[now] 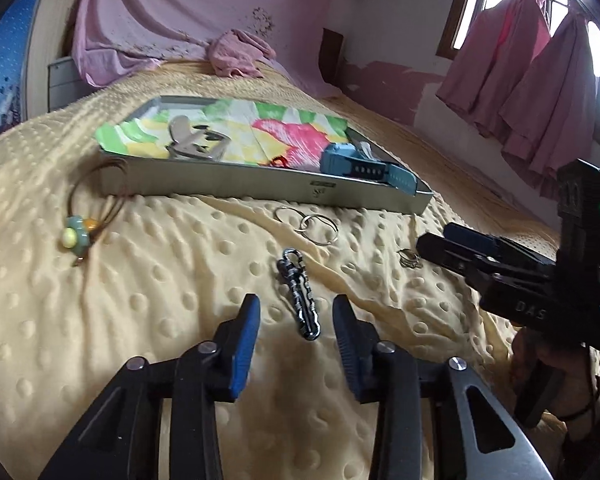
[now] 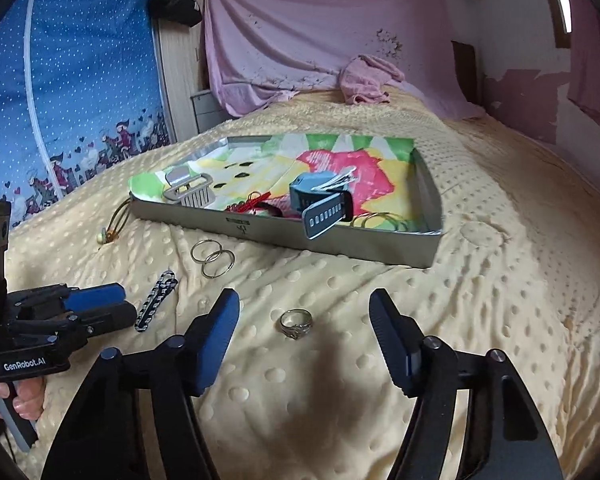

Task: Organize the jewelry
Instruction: 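Grasp the black-and-white hair clip with the left tool while the right tool grasps a silver ring, then lower the hair clip and silver ring into the tray and open both tools, then lift both tools away from the tray toward the remaining items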

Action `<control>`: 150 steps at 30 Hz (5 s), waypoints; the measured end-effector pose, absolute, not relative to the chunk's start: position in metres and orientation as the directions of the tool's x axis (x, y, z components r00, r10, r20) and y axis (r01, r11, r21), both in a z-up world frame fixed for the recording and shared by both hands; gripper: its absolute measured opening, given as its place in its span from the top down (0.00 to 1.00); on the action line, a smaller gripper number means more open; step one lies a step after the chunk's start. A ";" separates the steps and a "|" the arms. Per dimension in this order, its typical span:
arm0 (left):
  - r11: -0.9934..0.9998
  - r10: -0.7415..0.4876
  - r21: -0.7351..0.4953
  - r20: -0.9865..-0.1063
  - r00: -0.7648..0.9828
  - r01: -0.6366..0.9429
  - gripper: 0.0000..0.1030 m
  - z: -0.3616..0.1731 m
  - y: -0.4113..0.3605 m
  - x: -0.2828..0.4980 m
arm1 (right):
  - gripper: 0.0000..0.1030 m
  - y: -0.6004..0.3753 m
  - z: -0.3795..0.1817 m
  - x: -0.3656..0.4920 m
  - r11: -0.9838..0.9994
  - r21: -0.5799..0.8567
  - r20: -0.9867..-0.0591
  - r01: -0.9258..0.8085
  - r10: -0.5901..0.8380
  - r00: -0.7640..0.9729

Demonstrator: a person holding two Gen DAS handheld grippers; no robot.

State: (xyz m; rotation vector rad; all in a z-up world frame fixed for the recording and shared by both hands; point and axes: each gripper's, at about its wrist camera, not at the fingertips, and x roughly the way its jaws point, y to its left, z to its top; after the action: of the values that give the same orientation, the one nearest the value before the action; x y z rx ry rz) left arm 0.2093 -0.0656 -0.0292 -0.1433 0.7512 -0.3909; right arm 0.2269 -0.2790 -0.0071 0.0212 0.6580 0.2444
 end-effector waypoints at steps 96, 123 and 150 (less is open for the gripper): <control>0.984 -0.162 -0.153 -0.554 0.817 0.091 0.25 0.019 -0.114 0.300 | 0.45 -0.316 0.013 0.319 0.995 0.076 -0.599 -0.071 0.102 0.794; 0.989 0.008 -0.137 -0.278 0.961 -0.048 0.00 0.057 -0.035 0.167 | 0.02 -0.285 0.065 0.184 0.982 0.155 -0.249 -0.107 0.144 0.958; 0.973 0.120 -0.141 -0.362 0.925 -0.182 0.00 0.031 0.026 0.131 | 0.01 -0.235 0.049 0.141 0.983 0.075 -0.259 -0.168 0.182 0.949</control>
State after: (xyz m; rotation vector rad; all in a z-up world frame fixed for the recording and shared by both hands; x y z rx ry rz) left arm 0.1305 0.0262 0.0309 -0.1740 0.3591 0.1557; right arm 0.1411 -0.2346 0.0487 0.0521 0.2678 0.1784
